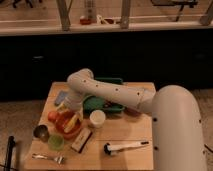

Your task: Place banana in red bowl

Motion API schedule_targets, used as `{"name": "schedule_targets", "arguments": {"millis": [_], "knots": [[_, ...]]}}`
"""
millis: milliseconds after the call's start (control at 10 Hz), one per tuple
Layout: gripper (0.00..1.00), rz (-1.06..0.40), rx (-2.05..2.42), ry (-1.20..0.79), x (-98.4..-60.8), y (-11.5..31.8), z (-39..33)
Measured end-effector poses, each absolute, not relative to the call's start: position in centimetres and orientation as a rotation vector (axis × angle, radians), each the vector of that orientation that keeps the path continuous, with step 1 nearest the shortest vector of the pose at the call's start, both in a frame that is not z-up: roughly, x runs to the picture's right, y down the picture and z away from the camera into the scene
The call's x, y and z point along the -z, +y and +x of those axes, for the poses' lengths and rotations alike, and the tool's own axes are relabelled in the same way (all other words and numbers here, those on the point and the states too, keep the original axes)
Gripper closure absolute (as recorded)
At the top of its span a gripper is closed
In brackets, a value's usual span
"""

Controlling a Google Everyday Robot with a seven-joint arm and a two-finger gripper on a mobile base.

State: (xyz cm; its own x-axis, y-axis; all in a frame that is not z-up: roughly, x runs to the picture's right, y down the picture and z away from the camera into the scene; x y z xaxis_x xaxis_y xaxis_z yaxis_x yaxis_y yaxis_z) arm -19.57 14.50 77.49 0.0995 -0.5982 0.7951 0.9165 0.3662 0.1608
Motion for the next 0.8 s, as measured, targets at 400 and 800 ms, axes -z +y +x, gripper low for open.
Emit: {"name": "schedule_targets", "arguments": {"millis": [400,800], "knots": [[0.2,-0.419,1.186,-0.911,-77.26,14.17,-19.62],[0.2,-0.418,1.192,-0.91,-77.25,13.98,-19.46]]}}
